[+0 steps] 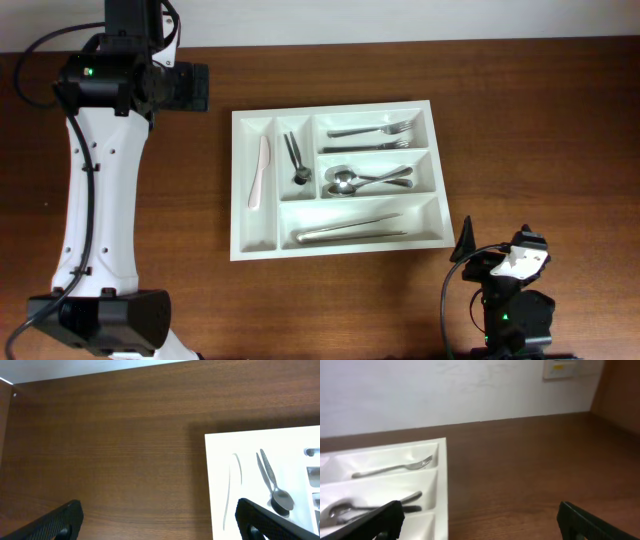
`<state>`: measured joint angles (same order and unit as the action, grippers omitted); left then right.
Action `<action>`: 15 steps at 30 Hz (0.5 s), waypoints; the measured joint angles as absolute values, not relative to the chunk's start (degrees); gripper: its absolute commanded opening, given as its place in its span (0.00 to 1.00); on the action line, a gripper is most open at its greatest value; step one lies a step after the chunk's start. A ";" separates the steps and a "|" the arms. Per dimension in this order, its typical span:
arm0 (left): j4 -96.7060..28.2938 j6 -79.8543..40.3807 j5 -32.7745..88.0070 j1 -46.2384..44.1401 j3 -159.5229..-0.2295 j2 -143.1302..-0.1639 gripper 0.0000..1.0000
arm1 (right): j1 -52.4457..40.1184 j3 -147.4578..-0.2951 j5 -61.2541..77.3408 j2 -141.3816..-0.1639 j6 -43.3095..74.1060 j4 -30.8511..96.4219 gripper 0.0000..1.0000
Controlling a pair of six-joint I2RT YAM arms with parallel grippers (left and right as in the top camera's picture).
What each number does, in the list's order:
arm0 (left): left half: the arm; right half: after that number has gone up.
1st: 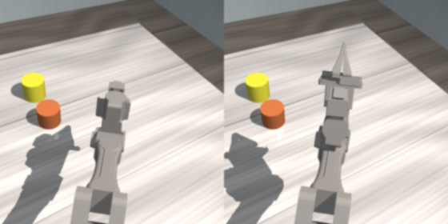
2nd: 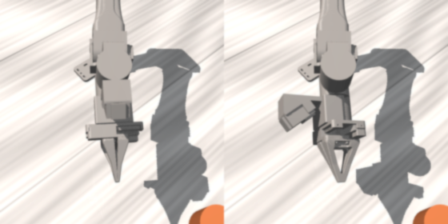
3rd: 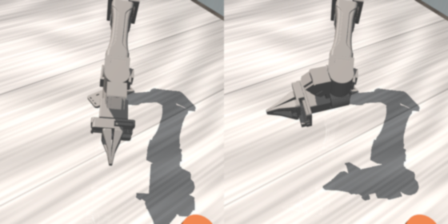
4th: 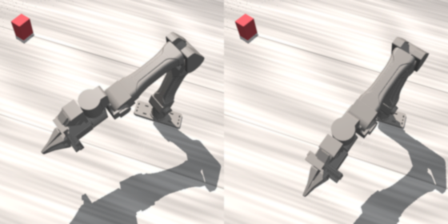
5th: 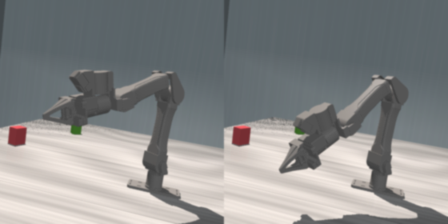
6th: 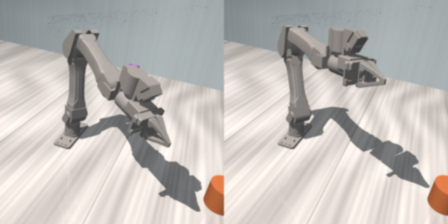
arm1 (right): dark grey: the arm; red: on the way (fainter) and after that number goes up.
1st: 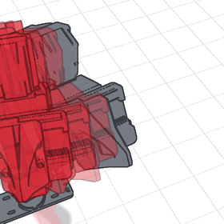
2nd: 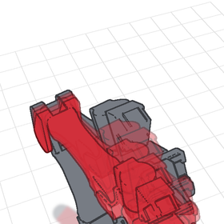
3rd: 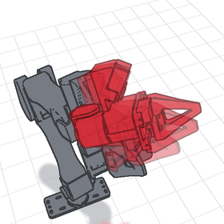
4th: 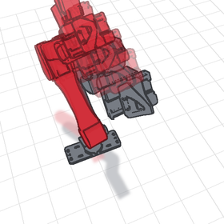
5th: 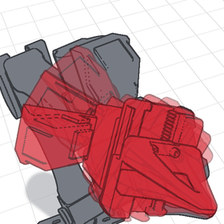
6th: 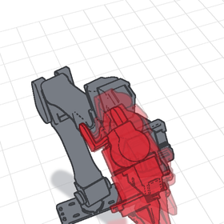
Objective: Pack container
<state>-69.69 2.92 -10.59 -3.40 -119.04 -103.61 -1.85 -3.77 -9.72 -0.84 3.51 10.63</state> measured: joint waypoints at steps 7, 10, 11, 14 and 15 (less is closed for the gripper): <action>-69.69 2.92 -10.59 -3.40 -119.04 -103.61 0.99 | -1.85 -3.70 -1.72 -0.84 -0.23 10.68 0.99; -69.69 2.92 -10.57 -3.40 -119.04 -103.61 0.99 | -1.85 -3.66 -0.08 -0.84 -0.64 10.70 0.99; -69.69 2.92 -10.57 -3.40 -119.04 -103.61 0.99 | -1.85 -3.66 0.23 -0.84 -0.69 10.70 0.99; -69.69 2.92 -10.57 -3.40 -119.04 -103.61 0.99 | -1.85 -3.64 0.84 -0.84 -0.91 10.70 0.99; -69.69 2.92 -10.59 -3.40 -119.04 -103.61 0.99 | -1.85 -3.62 1.06 -0.84 -0.91 10.70 0.99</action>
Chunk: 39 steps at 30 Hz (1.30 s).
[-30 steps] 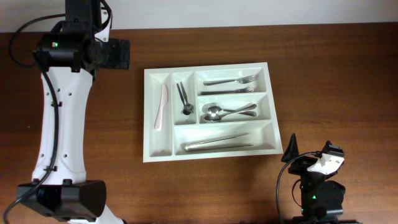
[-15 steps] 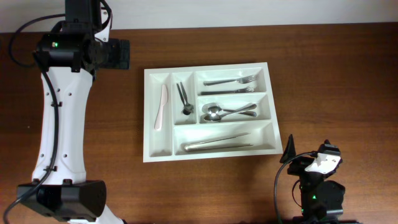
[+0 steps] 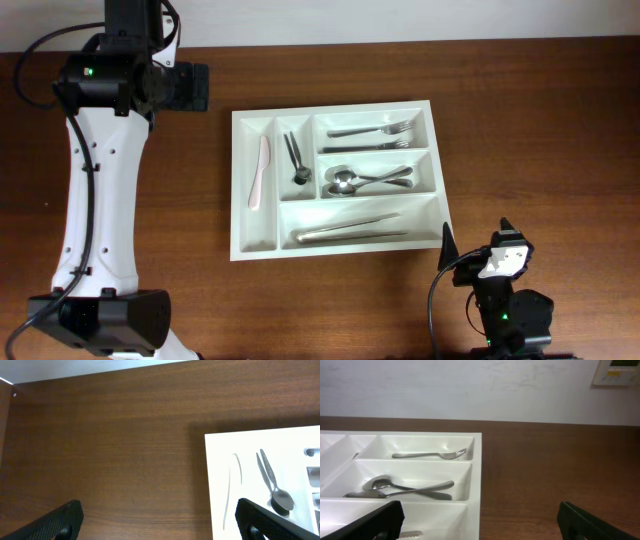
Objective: Pack container
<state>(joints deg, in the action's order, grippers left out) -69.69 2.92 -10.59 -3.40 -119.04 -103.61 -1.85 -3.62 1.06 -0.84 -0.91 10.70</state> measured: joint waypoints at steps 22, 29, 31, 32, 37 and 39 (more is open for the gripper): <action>-69.73 2.92 -10.57 -3.46 -118.89 -101.38 0.99 | -1.85 -3.62 1.63 -0.84 -1.50 10.70 0.99; -69.60 2.92 -10.55 -5.52 -118.63 -83.22 0.99 | -1.85 -3.62 1.61 -0.84 -1.54 10.70 0.99; -69.54 2.92 -10.57 -5.93 -118.72 -75.66 0.99 | -1.85 -3.62 1.63 -0.84 -1.50 10.70 0.99; -69.49 2.92 -10.59 -5.93 -118.89 -72.34 0.99 | -1.85 -3.62 1.63 -0.84 -1.52 10.70 0.99; -69.47 2.92 -10.59 -5.93 -119.79 -57.87 0.99 | -1.85 -3.62 1.63 -0.84 -1.54 10.70 0.99; -69.52 2.92 -10.59 -5.93 -119.72 -53.12 0.99 | -1.85 -3.62 1.63 -0.84 -1.54 10.72 0.99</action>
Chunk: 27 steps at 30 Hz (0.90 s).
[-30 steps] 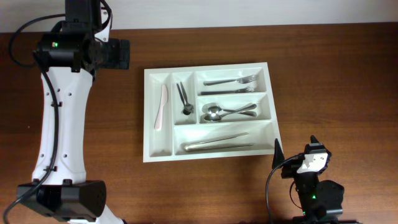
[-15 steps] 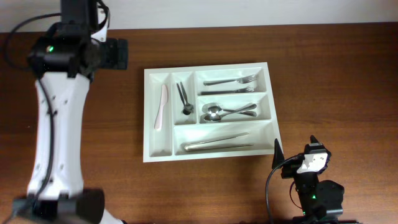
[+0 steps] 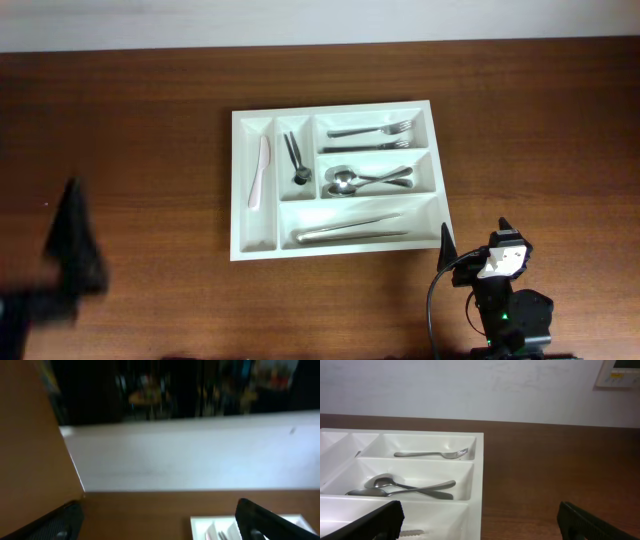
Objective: Pack container
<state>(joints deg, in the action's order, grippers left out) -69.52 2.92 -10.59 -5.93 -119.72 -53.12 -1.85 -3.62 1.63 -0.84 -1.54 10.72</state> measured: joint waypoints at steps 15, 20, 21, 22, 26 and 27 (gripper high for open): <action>-72.20 3.62 -11.40 -5.39 -98.02 -28.16 0.99 | -1.85 -3.62 1.63 -0.84 -1.50 10.70 0.99; -66.87 3.62 -10.50 -3.36 -80.62 -21.04 0.99 | -1.85 -3.57 1.63 -0.84 -1.52 10.66 0.99; -64.49 3.64 -10.13 -3.11 -76.84 -19.68 0.99 | -1.85 -3.57 1.63 -0.84 -1.52 10.66 0.99; -62.17 3.64 -9.58 -2.87 -73.14 -18.39 0.99 | -1.85 -3.57 1.63 -0.84 -1.54 10.66 0.99; -50.43 3.66 -6.76 -2.09 -58.85 -13.50 0.99 | -1.85 -3.57 1.63 -0.84 -1.52 10.66 0.98; -47.94 3.66 -6.00 -2.04 -55.59 -12.40 0.99 | -1.85 -3.57 1.63 -0.82 -1.52 10.68 0.99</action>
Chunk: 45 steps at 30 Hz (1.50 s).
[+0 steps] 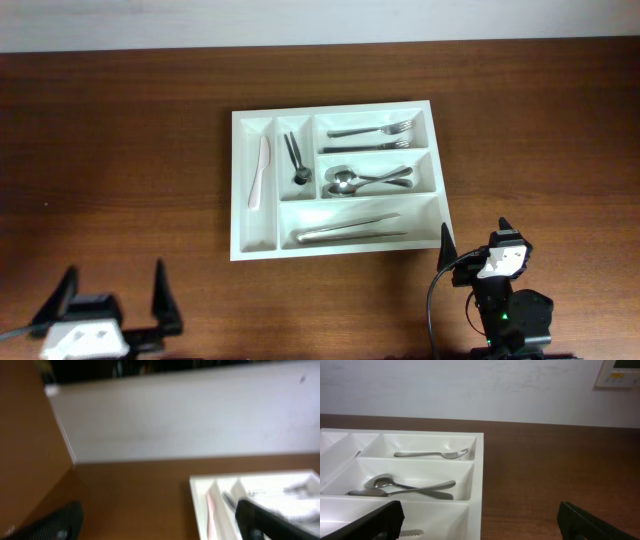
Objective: Pack container
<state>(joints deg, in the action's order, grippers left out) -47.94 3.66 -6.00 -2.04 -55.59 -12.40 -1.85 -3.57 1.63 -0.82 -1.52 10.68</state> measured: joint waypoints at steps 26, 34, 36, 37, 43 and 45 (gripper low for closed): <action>-8.29 3.55 -1.63 -1.89 -10.31 -1.06 0.99 | -1.85 -3.55 1.63 -0.80 -1.54 10.66 0.99; -6.76 3.55 -1.61 -1.89 -7.29 -0.95 0.99 | -1.85 -3.55 1.63 -0.80 -1.52 10.68 0.99; -6.70 3.55 -1.61 -1.89 -6.44 -0.95 0.99 | -1.85 -3.55 1.63 -0.80 -1.54 10.68 0.99; -6.70 3.55 -1.61 -1.89 -6.04 -0.95 0.99 | -1.85 -3.55 1.63 -0.80 -1.54 10.66 0.99; -4.78 3.55 -1.45 -1.89 -3.40 -0.95 0.99 | -1.85 -3.55 1.63 -0.80 -1.54 10.68 0.99; -4.49 3.55 -1.45 -1.89 -2.68 -0.95 0.99 | -1.85 -3.55 1.63 -0.80 -1.54 10.68 0.99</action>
